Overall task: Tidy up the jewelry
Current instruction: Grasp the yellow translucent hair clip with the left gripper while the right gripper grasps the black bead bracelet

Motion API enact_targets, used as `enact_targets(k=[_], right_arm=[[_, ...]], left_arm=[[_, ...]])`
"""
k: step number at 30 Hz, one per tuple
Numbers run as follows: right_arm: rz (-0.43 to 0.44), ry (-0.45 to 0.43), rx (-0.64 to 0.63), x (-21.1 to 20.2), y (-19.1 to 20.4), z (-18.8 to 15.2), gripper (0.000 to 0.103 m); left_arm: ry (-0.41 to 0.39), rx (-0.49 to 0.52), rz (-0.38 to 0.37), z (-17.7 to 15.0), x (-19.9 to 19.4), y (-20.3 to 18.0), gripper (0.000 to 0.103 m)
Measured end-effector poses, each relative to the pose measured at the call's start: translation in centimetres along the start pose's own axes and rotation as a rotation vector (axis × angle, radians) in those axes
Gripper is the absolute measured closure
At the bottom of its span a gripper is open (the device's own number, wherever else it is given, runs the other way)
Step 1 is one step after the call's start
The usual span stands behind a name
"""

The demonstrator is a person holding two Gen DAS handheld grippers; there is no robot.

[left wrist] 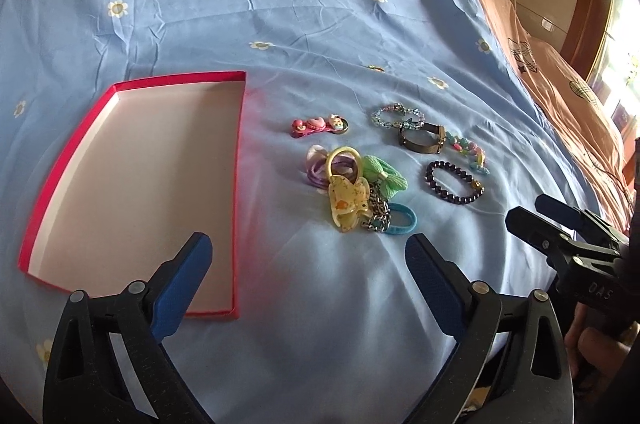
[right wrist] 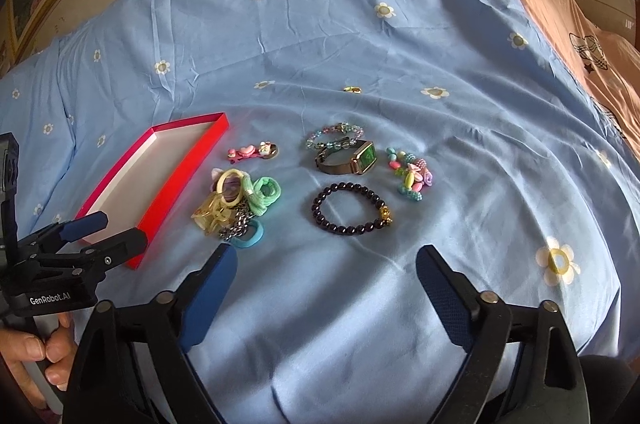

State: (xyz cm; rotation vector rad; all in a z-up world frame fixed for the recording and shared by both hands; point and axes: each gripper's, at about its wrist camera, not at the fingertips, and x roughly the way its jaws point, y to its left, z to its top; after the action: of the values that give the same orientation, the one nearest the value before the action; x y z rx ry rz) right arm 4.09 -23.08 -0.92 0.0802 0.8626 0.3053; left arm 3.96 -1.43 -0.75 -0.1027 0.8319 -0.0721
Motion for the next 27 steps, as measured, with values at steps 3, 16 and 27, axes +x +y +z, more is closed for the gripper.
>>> enact_targets(k=[3, 16, 27], right_arm=[[-0.006, 0.014, 0.014, 1.0, -0.7, 0.6, 0.022], [-0.006, 0.130, 0.031, 7.1, -2.8, 3.6, 0.058], [-0.075, 0.198, -0.071, 10.0, -1.8, 3.5, 0.095]], left_arm=[[0.016, 0.006, -0.015, 0.7, 1.0, -0.3, 0.011], [0.133, 0.014, -0.085, 2.5, 6.0, -0.8, 0.024], [0.179, 0.013, -0.124, 2.7, 8.2, -0.5, 0.052]])
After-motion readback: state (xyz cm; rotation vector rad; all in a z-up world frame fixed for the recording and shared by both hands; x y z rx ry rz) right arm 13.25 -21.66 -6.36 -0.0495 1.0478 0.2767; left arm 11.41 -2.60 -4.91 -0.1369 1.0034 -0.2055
